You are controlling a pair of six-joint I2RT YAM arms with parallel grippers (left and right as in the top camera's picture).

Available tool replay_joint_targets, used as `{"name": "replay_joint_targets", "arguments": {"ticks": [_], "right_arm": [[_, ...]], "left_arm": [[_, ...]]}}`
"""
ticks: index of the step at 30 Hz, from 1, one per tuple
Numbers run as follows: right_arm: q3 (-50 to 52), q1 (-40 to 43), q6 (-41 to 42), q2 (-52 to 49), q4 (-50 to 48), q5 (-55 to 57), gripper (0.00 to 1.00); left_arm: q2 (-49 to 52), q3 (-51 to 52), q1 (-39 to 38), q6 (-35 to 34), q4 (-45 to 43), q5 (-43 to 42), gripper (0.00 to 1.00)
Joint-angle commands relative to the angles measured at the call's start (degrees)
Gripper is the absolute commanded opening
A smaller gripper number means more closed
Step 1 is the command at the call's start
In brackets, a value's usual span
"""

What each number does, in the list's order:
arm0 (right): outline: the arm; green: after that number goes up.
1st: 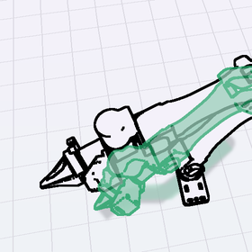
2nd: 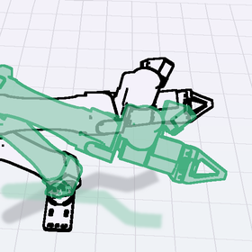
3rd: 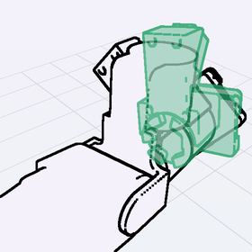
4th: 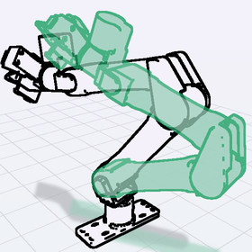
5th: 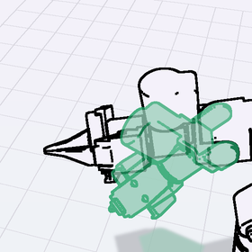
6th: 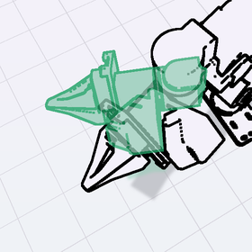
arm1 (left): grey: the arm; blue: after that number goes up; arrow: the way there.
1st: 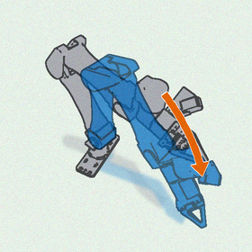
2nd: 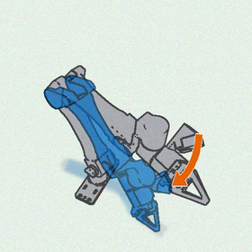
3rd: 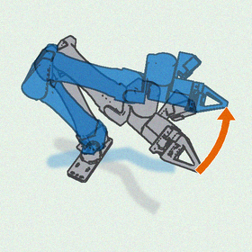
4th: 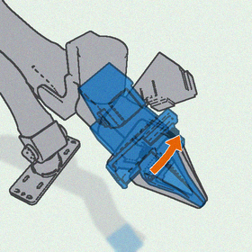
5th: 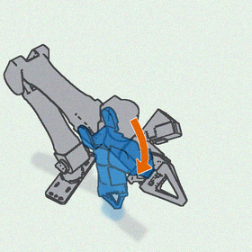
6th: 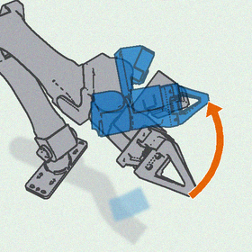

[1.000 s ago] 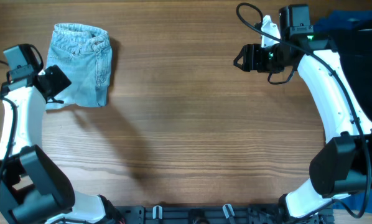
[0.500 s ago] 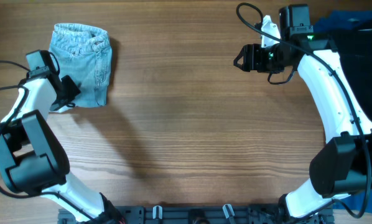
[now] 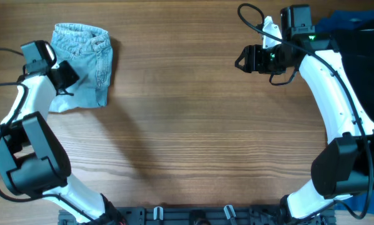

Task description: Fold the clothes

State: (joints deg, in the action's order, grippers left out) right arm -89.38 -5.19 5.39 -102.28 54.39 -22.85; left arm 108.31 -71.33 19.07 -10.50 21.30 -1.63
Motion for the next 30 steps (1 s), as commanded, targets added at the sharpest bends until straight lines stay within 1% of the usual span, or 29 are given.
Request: {"name": "replay_joint_targets", "arguments": {"ticks": [1,3,6,8,12,14,17,20,22,25,26,27,29,30], "right_arm": [[0.3,-0.1,0.8,-1.4,-0.1,0.4,0.68],[0.3,-0.1,0.8,-1.4,0.2,0.4,0.68],[0.3,-0.1,0.7,-1.4,0.5,0.4,0.68],[0.3,-0.1,0.6,-1.4,0.4,0.4,0.68],[0.3,-0.1,0.6,-1.4,0.3,0.4,0.68],[0.3,-0.1,0.6,-1.4,0.4,0.5,0.68],[0.3,-0.1,0.6,-1.4,0.4,0.4,0.68],[0.3,-0.1,0.6,-1.4,0.3,0.6,0.68],[0.3,-0.1,0.6,-1.4,0.3,0.6,0.68],[0.3,-0.1,0.6,-1.4,0.0,0.6,0.68],[0.3,-0.1,0.7,-1.4,-0.2,0.6,0.68],[0.3,-0.1,0.6,-1.4,-0.4,0.6,0.68],[0.3,-0.1,0.6,-1.4,-0.9,0.6,0.70],[0.3,-0.1,0.6,-1.4,-1.2,0.6,0.72]], "left_arm": [[1.9,-1.0,-2.7,2.9,-4.7,-1.6,0.10],[4.2,-1.0,-3.9,4.3,-7.5,-1.5,0.09],[8.2,-1.0,-5.1,4.3,-10.0,2.0,0.06],[10.6,-1.0,-5.1,4.3,-11.5,2.6,0.04],[13.6,-1.0,-5.0,5.1,-15.0,3.0,0.04],[14.4,-1.0,-5.0,5.8,-17.4,3.9,0.04],[14.9,-1.0,-5.0,6.5,-21.8,7.6,0.04],[14.9,-1.0,-4.8,11.3,-26.7,7.7,0.04],[14.9,-1.0,-4.7,13.3,-28.4,7.7,0.04],[14.9,-1.0,-4.7,13.9,-28.9,7.7,0.04],[14.8,-1.0,-4.7,13.9,-28.9,7.7,0.08],[14.4,-1.0,-4.8,14.0,-28.9,7.7,0.14],[11.7,-1.0,-5.1,13.9,-28.9,7.7,0.41],[10.0,-1.0,-5.3,13.9,-28.8,7.7,0.57]]}}
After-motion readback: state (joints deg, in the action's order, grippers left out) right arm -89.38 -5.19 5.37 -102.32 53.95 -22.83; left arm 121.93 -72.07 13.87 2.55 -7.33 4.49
